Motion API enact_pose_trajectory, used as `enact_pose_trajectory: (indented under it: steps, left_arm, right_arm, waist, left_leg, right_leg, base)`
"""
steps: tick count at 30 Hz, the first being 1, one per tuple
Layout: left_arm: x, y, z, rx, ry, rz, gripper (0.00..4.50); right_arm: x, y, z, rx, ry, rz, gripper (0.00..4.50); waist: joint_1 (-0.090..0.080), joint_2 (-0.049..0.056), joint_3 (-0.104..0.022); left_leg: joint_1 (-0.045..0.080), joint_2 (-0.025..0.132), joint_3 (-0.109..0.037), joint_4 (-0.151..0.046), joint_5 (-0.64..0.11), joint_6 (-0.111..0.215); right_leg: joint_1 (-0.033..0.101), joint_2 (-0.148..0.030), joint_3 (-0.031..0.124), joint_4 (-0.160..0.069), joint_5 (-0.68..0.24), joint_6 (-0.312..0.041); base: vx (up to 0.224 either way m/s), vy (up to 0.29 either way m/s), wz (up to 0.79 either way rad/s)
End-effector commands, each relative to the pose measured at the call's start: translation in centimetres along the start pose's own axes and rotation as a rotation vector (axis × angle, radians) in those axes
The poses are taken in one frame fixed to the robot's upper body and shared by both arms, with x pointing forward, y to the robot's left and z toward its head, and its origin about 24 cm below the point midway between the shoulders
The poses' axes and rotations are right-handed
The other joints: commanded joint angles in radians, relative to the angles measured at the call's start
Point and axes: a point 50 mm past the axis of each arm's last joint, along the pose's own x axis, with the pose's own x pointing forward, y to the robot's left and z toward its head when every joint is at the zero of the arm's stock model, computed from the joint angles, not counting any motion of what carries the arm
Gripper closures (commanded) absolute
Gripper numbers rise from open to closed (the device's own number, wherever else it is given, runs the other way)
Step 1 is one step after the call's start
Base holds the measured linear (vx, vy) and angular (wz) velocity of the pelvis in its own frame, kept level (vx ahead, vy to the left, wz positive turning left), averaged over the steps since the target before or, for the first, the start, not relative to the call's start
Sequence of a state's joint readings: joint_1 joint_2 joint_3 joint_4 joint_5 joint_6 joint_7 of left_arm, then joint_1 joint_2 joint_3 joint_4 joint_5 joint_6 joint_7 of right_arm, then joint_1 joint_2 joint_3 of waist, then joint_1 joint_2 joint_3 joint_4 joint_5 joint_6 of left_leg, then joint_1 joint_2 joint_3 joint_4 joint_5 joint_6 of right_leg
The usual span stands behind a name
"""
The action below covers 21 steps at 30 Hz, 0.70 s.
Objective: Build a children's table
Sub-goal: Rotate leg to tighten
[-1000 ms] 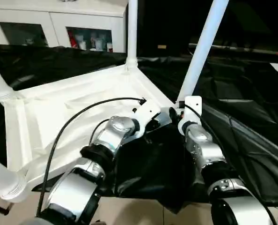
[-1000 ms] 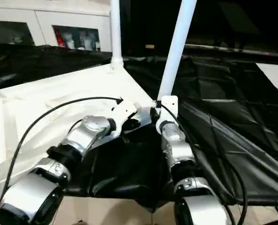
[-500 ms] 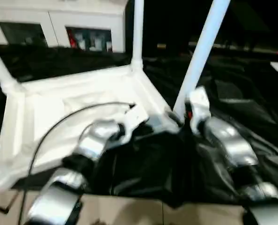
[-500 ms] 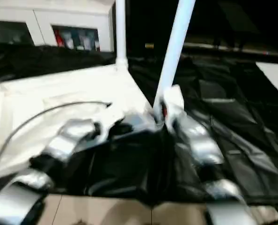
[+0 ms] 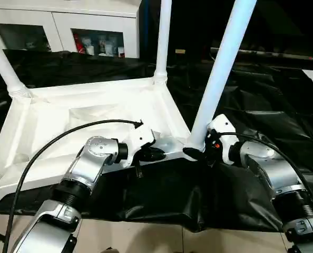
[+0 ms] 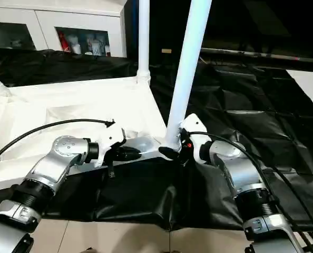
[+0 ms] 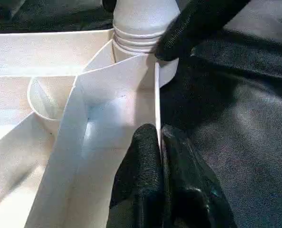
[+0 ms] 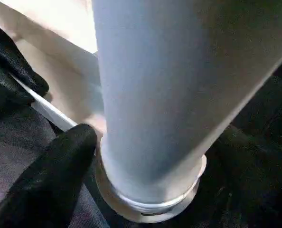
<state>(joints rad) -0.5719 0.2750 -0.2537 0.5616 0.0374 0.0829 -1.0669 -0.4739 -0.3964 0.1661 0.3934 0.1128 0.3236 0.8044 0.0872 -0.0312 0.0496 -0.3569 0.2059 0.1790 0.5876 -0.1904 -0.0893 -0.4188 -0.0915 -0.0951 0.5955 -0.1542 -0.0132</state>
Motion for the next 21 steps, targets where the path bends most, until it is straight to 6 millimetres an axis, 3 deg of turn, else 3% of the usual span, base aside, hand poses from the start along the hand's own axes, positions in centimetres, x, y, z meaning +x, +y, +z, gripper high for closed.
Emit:
enact_pose_trajectory:
  steps: [1, 2, 13, 17, 21]
  left_arm:
    - [0.7, -1.0, 1.1, 0.030, -0.061, -0.089, 4.50]
    - [0.7, -1.0, 1.1, 0.030, -0.061, -0.089, 4.50]
    - [0.5, -1.3, 0.3, 0.016, 0.011, -0.119, 4.50]
    - [0.5, -1.3, 0.3, 0.014, 0.013, -0.121, 4.50]
    - [0.8, -0.9, -0.1, -0.025, 0.043, -0.069, 4.50]
  right_arm:
    - [0.3, 0.2, 0.2, -0.005, -0.006, 0.001, 0.44]
    - [0.3, 0.1, 0.2, -0.003, -0.009, -0.001, 0.73]
    - [0.3, 0.2, 0.2, 0.013, -0.044, -0.005, 1.61]
    - [0.4, 0.4, 0.0, 0.017, -0.048, -0.003, 1.73]
    - [1.2, 0.0, -0.4, 0.142, -0.096, -0.128, 1.75]
  waist:
    - [0.001, -0.018, -0.063]
    - [0.000, -0.018, -0.063]
    - [-0.002, -0.018, -0.063]
    - [-0.003, -0.018, -0.063]
    - [-0.005, -0.018, -0.062]
  left_leg:
    - [-0.002, 0.023, -0.001, -0.066, -0.159, 0.059]
    - [-0.002, 0.023, -0.001, -0.067, -0.163, 0.057]
    - [0.001, 0.025, -0.002, -0.067, -0.168, 0.046]
    - [0.001, 0.024, -0.001, -0.067, -0.170, 0.045]
    - [0.002, 0.024, -0.002, -0.068, -0.174, 0.039]
  right_leg:
    - [0.060, -0.057, 0.050, -0.070, -0.314, -0.155]
    - [0.060, -0.057, 0.050, -0.070, -0.321, -0.153]
    - [0.059, -0.057, 0.051, -0.069, -0.308, -0.157]
    - [0.060, -0.056, 0.052, -0.068, -0.296, -0.167]
    - [0.058, -0.058, 0.052, -0.070, -0.314, -0.165]
  base:
    - [0.000, 0.000, 0.00]
    - [0.000, 0.000, 0.00]
    - [0.000, 0.000, 0.00]
    - [0.000, 0.000, 0.00]
    - [0.000, 0.000, 0.00]
